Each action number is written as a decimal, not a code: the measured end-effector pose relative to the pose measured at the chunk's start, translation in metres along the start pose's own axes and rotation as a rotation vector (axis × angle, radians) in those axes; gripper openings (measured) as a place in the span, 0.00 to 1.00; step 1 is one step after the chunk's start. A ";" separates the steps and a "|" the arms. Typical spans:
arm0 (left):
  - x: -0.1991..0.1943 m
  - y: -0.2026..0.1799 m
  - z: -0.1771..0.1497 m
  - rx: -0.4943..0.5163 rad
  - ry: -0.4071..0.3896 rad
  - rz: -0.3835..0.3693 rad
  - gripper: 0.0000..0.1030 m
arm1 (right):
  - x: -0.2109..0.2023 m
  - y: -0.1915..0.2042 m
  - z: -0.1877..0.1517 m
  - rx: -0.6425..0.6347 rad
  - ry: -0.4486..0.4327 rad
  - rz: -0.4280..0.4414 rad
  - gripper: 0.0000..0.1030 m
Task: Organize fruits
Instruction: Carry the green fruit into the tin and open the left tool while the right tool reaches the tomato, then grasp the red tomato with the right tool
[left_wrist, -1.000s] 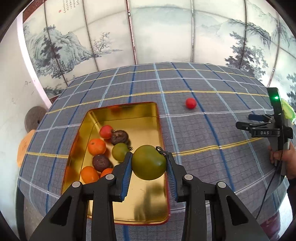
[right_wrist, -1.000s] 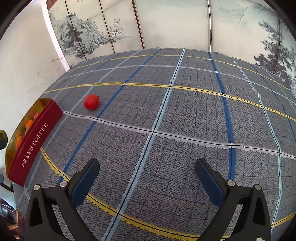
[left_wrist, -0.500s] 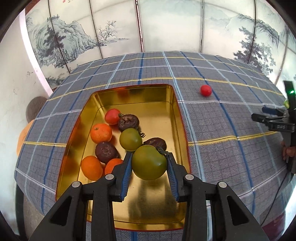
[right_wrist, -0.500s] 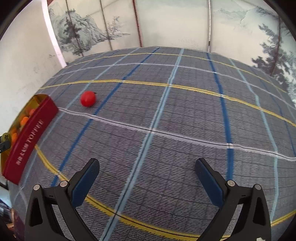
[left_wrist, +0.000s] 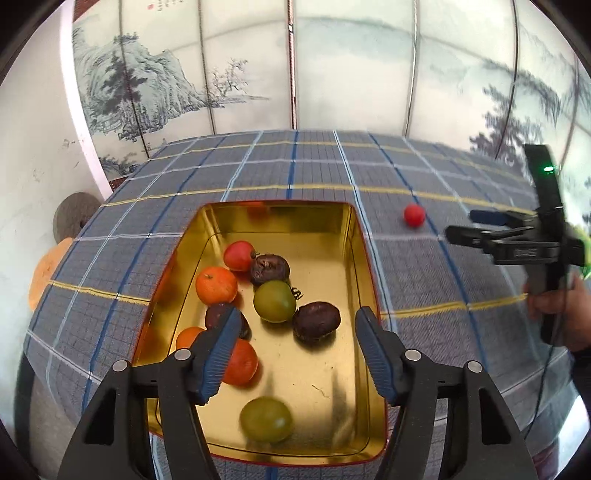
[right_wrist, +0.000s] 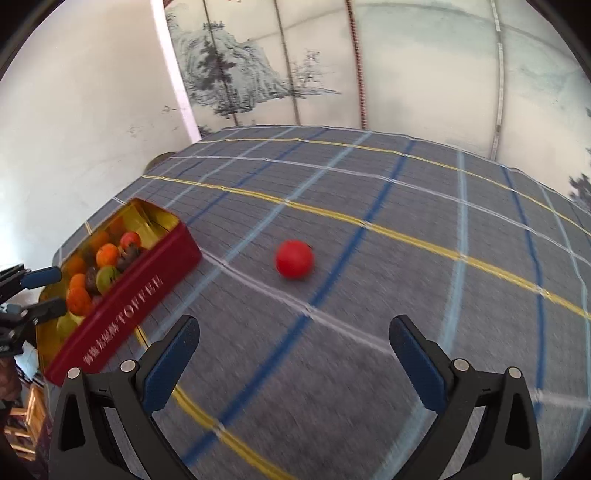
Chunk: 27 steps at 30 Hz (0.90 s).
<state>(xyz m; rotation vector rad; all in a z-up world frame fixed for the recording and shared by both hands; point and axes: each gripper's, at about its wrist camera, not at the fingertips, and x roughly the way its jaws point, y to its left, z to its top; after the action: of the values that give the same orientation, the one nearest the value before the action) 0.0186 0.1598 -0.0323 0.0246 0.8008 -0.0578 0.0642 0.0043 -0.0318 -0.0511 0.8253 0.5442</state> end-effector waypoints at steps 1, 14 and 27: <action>-0.001 0.001 0.000 -0.011 -0.004 -0.002 0.66 | 0.003 0.000 0.002 -0.001 0.001 0.001 0.99; -0.011 0.000 -0.011 -0.003 -0.020 0.038 0.67 | 0.061 -0.001 0.028 -0.033 0.077 -0.020 0.69; -0.019 0.021 -0.015 -0.071 -0.030 0.107 0.67 | 0.027 0.026 0.026 -0.030 0.014 0.067 0.28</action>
<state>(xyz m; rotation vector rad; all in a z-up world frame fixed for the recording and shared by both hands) -0.0042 0.1824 -0.0297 -0.0009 0.7696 0.0716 0.0843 0.0446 -0.0286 -0.0551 0.8351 0.6205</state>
